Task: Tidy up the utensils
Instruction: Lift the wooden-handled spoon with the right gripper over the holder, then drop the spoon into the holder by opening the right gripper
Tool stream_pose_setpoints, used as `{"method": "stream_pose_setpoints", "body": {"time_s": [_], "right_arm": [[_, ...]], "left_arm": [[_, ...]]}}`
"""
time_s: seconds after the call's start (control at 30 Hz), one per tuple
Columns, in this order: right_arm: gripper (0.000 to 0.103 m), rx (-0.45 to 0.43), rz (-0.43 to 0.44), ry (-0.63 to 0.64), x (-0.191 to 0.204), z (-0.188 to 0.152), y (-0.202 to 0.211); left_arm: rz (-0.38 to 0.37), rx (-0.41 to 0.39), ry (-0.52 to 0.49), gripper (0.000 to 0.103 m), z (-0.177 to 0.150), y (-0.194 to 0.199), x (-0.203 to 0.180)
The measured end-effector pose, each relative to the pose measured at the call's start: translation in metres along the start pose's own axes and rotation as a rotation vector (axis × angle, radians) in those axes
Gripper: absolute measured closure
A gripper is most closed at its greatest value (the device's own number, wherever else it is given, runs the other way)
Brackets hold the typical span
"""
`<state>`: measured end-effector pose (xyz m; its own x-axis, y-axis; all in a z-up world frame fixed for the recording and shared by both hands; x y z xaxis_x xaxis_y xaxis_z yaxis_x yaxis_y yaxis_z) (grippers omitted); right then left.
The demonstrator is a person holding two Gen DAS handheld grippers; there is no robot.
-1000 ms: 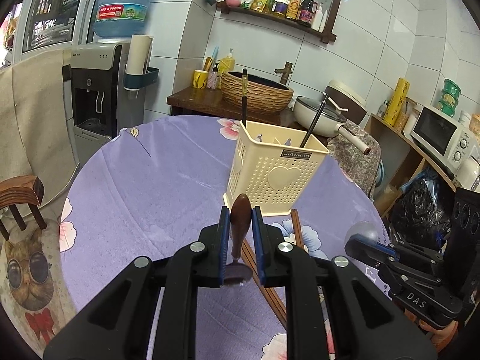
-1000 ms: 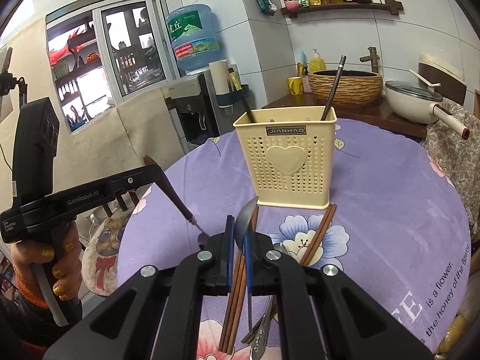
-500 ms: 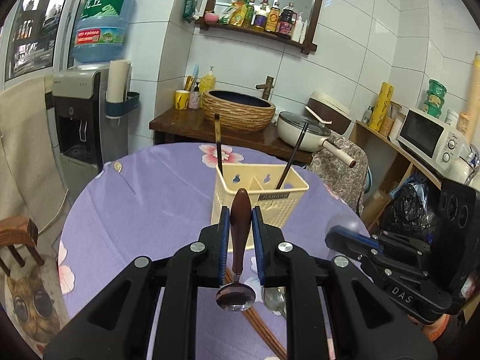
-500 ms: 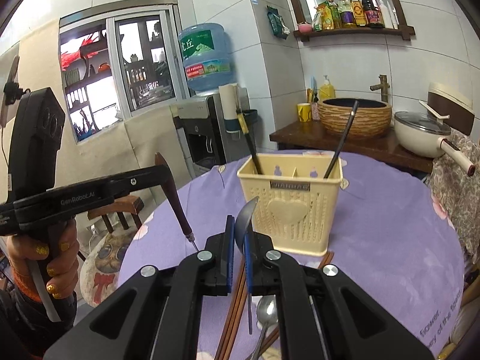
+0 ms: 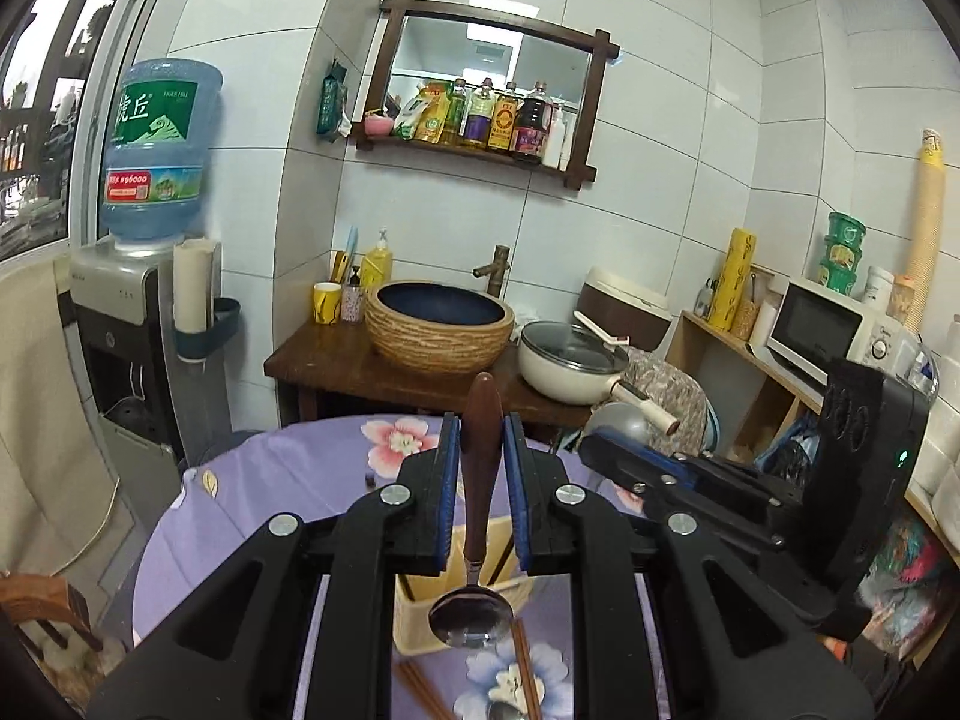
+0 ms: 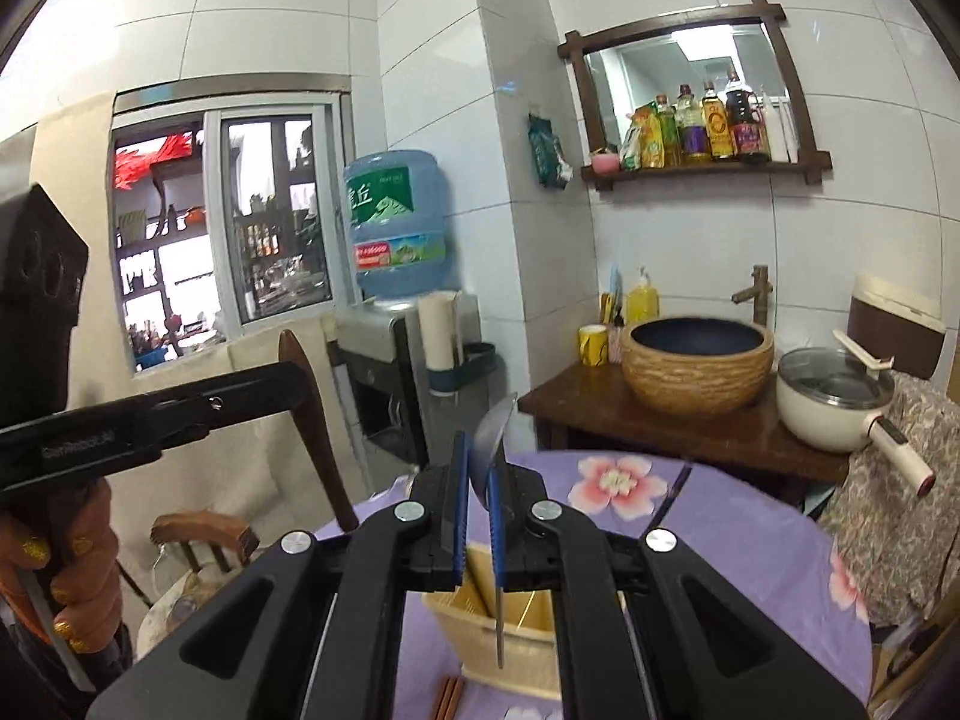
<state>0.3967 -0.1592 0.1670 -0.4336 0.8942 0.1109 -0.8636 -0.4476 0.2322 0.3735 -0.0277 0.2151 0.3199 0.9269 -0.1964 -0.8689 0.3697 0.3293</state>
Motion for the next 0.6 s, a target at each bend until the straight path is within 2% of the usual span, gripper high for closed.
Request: {"method": "stream_pose_setpoints", "body": {"time_s": [0.1,0.2,0.4,0.6], "right_arm": [[0.097,-0.006,-0.035,-0.002,-0.008,-0.001,-0.018],[0.097,0.007,-0.061,-0.016,-0.018,-0.011,-0.035],[0.097,0.077,-0.12,-0.01,-0.032,-0.057,-0.066],[0.097,0.127,-0.14,-0.031,-0.04,-0.09,-0.073]], "left_arm": [[0.023,-0.016,0.0,0.088,0.011,-0.017,-0.001],[0.053,-0.008,0.009,0.088,0.007,-0.037,0.004],[0.082,0.084,0.064,0.088,-0.032,-0.087,0.021],[0.108,0.153,0.088,0.088,-0.074,-0.117,0.033]]}}
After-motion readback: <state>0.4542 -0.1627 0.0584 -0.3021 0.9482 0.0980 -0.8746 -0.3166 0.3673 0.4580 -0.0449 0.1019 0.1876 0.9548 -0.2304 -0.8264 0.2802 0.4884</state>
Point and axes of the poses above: each gripper's, at about its wrist camera, not at the fingertips, and y roughly against the way its jaws point, x to its left, z to its top, the point moved 3 cm from there along -y, roughly the way its jaws point, and after that the axes turned 1 degree about y, right-handed, at the moved point
